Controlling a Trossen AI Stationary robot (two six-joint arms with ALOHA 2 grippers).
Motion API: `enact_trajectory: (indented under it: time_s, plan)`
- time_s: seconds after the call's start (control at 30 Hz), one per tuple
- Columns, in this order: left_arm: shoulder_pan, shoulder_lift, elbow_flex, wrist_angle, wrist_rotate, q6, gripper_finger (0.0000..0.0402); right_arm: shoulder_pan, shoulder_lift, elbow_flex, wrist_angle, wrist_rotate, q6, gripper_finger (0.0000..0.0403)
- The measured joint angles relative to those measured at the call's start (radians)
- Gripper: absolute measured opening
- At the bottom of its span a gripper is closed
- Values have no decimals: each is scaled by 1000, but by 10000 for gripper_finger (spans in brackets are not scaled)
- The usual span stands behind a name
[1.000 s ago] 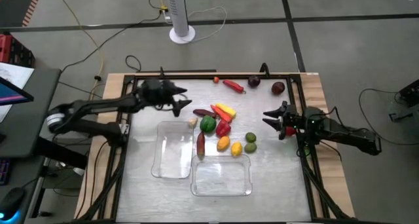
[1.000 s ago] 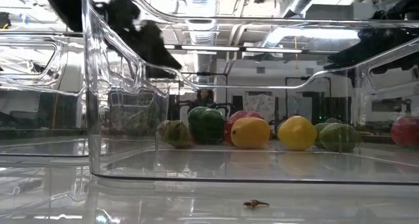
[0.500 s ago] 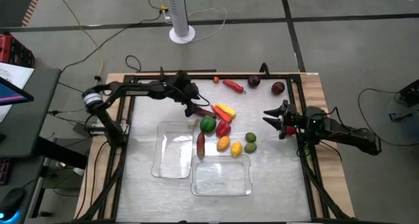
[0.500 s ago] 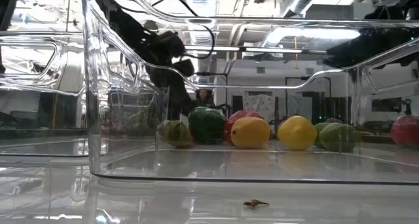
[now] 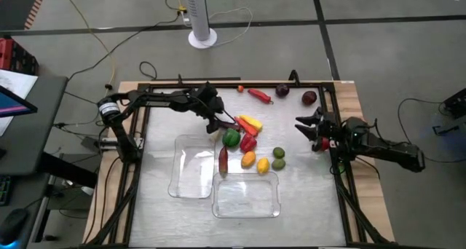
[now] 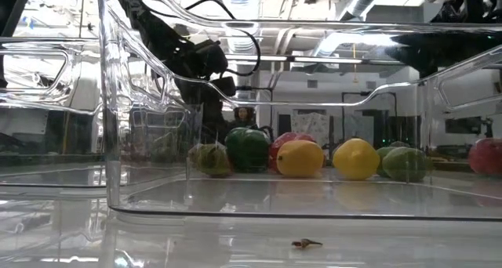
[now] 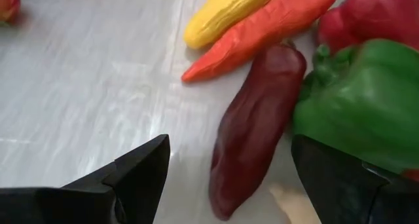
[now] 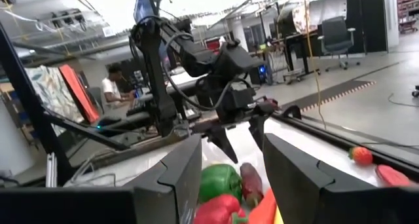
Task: Sort produce into baskets
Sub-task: Put the top dark red bell pepper into the right transparent bin
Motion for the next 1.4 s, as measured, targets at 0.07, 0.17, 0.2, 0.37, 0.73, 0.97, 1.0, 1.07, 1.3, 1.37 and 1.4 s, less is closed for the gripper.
enact_trajectory:
  time_s: [0.07,0.17,0.2,0.37,0.73,0.97,1.0,1.07,1.3,1.37,1.4]
  plan:
    - [0,0,20,-35,2,-5,306,0,24,0,31,0,0,189]
    - [-1,0,58,-78,5,-4,306,2,78,0,63,0,1,189]
    - [-1,0,69,-90,5,0,306,2,101,0,81,0,1,189]
    - [-3,0,104,-120,6,3,306,2,233,0,169,-1,3,189]
    - [-28,52,103,-125,-39,-19,306,63,506,0,456,0,-59,189]
    - [-26,139,132,-136,-55,-18,306,74,568,0,494,0,-62,189]
    - [-26,150,137,-144,-55,-15,306,74,570,0,498,0,-62,189]
    - [-28,171,147,-159,-69,9,302,73,570,1,502,0,-63,189]
    - [-49,172,151,-157,-182,81,211,73,570,1,499,0,-75,189]
    - [-52,171,151,-151,-195,90,174,73,570,1,497,0,-75,189]
    - [-51,171,151,-152,-195,90,156,72,570,1,498,0,-76,189]
